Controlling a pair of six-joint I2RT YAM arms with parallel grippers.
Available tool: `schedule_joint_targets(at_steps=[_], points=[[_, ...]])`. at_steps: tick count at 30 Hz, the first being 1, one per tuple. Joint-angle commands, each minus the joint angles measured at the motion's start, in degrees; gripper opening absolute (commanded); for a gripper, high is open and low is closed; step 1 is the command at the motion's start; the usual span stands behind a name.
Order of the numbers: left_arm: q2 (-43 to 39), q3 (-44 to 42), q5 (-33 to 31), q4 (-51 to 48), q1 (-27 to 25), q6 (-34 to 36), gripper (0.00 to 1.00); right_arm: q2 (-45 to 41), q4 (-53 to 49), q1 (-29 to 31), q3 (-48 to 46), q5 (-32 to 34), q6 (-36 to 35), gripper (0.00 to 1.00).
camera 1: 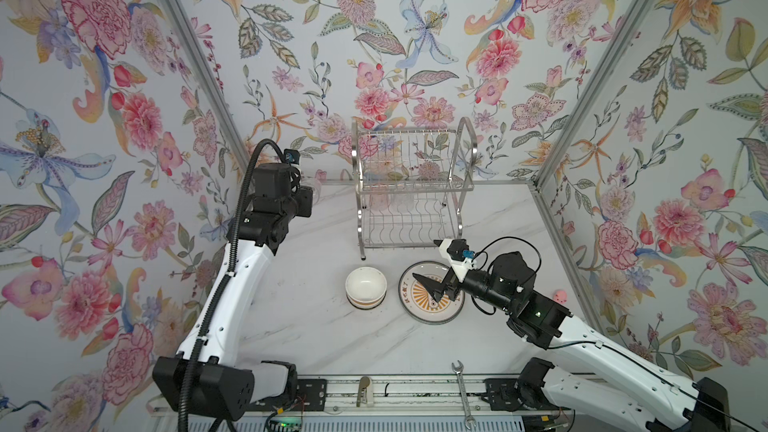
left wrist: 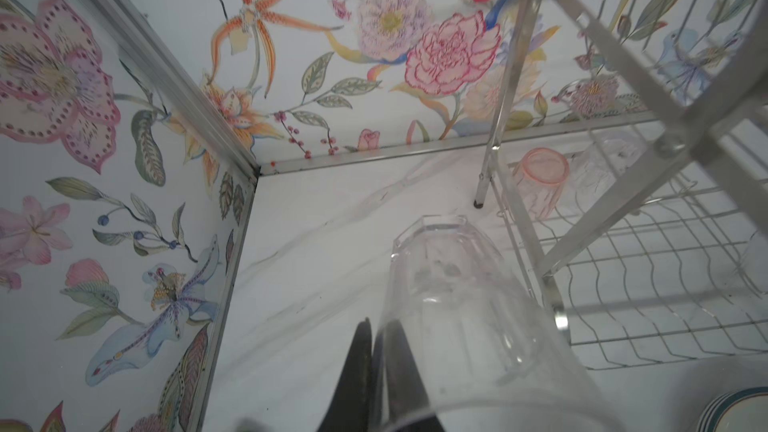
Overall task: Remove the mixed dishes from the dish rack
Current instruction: 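Carry the glass toward the snack packet corner while the right gripper releases and withdraws, then lower the clear glass upright onto the table with the left gripper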
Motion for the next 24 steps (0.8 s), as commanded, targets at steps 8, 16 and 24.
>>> schedule_joint_targets(at_steps=[8,16,24], points=[[19.7,11.7,2.5,-15.5,10.2,4.1,0.00,1.3,-0.9,7.0,-0.2,8.8,-4.3,0.99],[34.1,18.5,-2.3,-16.7,15.3,4.3,0.00,-0.9,-1.7,8.0,-0.4,11.4,-4.0,0.99],[40.9,21.2,-1.2,-14.9,19.2,3.1,0.00,-4.0,-5.6,8.1,-0.8,14.8,-3.2,0.99]])
